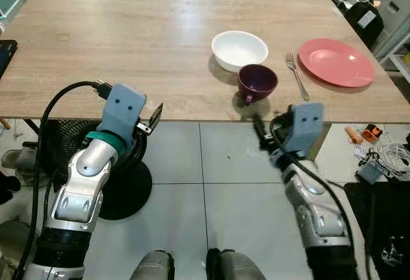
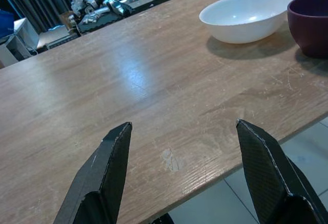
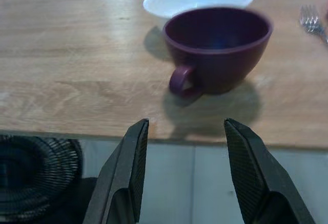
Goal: Setting the table
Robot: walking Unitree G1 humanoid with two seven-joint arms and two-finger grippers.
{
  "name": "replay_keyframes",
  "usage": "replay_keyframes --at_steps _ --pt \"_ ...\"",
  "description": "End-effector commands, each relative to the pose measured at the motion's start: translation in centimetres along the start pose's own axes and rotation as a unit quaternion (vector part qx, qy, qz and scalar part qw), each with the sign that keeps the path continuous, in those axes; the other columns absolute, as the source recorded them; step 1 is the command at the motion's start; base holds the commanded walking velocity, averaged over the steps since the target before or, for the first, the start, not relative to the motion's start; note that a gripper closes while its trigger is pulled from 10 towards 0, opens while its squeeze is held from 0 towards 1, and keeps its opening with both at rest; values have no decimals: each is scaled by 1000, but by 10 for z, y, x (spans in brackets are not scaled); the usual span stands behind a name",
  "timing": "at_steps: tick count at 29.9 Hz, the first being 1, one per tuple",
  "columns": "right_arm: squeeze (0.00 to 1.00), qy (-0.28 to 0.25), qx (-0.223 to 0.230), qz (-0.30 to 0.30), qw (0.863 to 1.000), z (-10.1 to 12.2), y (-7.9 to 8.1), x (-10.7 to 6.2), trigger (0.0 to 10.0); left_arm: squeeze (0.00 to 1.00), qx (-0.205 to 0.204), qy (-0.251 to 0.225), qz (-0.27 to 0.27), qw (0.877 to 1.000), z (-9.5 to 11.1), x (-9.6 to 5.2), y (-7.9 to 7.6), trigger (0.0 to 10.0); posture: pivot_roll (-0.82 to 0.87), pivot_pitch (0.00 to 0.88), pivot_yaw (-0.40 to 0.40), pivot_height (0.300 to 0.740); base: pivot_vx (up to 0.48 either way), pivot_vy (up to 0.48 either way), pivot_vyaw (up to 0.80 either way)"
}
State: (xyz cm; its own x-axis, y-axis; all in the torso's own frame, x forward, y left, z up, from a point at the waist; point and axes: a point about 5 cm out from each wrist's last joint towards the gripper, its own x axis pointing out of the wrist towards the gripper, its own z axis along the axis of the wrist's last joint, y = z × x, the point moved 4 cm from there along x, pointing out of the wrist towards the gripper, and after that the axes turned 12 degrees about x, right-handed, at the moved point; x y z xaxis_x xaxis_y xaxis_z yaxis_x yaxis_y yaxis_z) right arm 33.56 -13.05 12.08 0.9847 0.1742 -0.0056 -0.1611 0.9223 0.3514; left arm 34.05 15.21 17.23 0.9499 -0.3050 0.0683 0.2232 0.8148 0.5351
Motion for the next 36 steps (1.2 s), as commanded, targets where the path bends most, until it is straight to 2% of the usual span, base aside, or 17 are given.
replay_keyframes --at_steps 1,3,8,18,20,23,27,36 --pt "0 15 6 -8 1000 -8 0 3 10000 0 -3 10 -2 1000 -5 2 -4 10000 67 35 -14 740 0 0 0" --pt "0 17 3 -23 1000 -13 4 10 10000 0 -6 8 3 1000 -4 6 -5 10000 67 37 -16 740 0 0 0" --pt "0 10 0 -42 999 -14 5 17 10000 0 -7 7 7 1000 -2 8 -5 10000 75 41 -18 740 0 0 0" --pt "0 -22 -6 -84 996 -1 8 33 10000 0 -11 4 13 1000 1 11 -6 10000 90 53 -20 740 0 0 0" --pt "0 -24 -4 -85 996 1 10 37 10000 0 -11 3 14 1000 2 12 -6 10000 95 58 -20 740 0 0 0" --pt "0 -25 0 -73 997 3 21 48 10000 0 -12 0 18 1000 5 14 -5 10000 103 63 -23 740 0 0 0" --pt "0 -20 -3 -69 997 1 25 52 10000 0 -12 0 20 1000 5 14 -5 10000 106 66 -26 740 0 0 0" --pt "0 -13 -16 -122 992 -4 10 57 10000 0 -13 2 29 1000 5 12 -3 10000 122 78 -39 740 0 0 0"
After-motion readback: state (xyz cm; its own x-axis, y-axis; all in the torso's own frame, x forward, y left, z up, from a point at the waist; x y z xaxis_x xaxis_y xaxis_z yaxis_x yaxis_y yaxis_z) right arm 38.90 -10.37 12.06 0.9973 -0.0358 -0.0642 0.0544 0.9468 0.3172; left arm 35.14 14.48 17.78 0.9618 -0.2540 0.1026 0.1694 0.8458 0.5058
